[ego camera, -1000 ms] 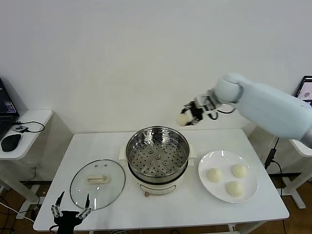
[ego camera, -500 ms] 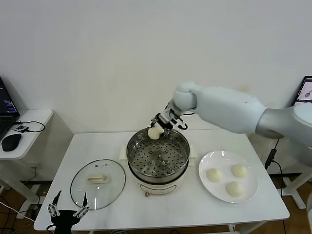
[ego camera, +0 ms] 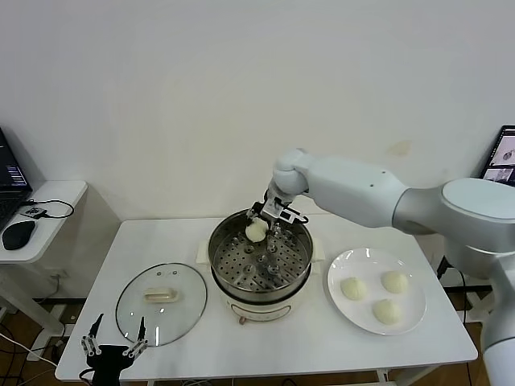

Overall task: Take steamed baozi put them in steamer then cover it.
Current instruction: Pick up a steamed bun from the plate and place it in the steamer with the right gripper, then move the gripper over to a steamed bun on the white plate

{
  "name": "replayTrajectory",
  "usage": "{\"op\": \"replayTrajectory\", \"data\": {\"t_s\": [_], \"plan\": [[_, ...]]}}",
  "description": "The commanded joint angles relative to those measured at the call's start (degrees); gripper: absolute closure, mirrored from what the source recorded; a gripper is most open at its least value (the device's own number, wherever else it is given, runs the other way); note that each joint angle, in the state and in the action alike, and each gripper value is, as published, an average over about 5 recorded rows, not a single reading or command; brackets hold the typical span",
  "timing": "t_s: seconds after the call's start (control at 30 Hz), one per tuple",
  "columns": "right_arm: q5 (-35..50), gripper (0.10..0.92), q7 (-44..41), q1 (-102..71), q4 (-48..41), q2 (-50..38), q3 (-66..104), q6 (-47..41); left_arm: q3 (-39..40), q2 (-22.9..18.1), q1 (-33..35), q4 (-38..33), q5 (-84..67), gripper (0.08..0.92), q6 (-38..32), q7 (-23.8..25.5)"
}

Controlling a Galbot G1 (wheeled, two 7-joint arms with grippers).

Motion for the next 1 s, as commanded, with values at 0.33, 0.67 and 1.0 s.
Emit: {"op": "replayTrajectory", "data": {"t_s": [0.33, 0.67, 1.0], "plan": [[16.04, 0.204, -7.06, 8.69, 14.01, -8.08, -1.50, -18.01, -0.39, 0.07, 0.36, -0.83, 0.07, 0.177, 0.22, 0.02], [24.04, 0.203, -8.77, 15.11, 34.15, -31.40, 0.18, -38.78, -0.52, 0.91, 0.44, -1.80, -0.05, 0.177, 0.55, 0.22], [15.63, 0.203, -9.11, 10.91, 42.85, -53.33, 0.86, -40.23, 0.56, 1.44, 0.21, -2.43, 0.16, 0.177, 0.91, 0.41]]}}
